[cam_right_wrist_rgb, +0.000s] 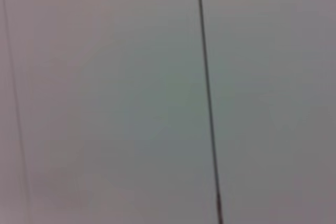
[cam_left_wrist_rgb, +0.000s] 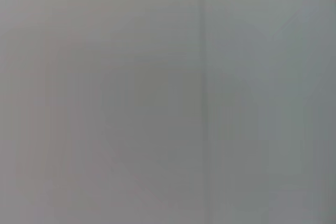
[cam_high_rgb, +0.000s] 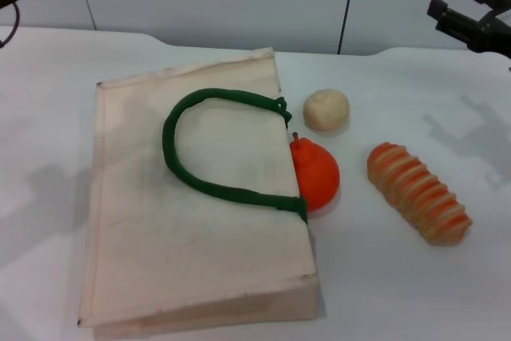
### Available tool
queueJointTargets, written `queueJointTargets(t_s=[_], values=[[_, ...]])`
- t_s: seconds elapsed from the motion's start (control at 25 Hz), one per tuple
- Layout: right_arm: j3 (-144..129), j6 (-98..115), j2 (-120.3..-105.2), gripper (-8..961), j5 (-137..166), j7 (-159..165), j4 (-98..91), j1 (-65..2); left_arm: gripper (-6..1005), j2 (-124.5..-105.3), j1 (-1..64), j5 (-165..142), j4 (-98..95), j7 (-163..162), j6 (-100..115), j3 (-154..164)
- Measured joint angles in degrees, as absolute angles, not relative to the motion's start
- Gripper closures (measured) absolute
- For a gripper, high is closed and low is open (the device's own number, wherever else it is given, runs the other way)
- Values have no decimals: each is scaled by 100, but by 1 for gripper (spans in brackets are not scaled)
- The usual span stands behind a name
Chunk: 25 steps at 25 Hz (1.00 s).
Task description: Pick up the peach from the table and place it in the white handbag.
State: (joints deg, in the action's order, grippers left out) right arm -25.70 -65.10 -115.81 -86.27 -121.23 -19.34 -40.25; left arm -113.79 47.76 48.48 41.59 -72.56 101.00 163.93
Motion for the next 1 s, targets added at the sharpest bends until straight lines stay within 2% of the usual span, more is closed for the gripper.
queueJointTargets(t_s=[0.12, 0.64, 0.8, 1.0], values=[[-2568, -6341, -11582, 61, -8924, -12473, -1743, -4025, 283, -11637, 4521, 5618, 3921, -6353, 9531, 16368], [-2566, -6126, -11646, 61, -12051, -15365, -420, -3843, 286, -11649, 3685, 7814, 1710, -4366, 8622, 16320], [-2566, -6451, -11661, 61, -13278, -16003, 39, -3813, 286, -11653, 3599, 8475, 1196, -4006, 8543, 16320], [-2588, -6458, -11640, 61, -13409, -15957, 94, -3834, 284, -11635, 3629, 8363, 696, -4037, 8570, 16378]])
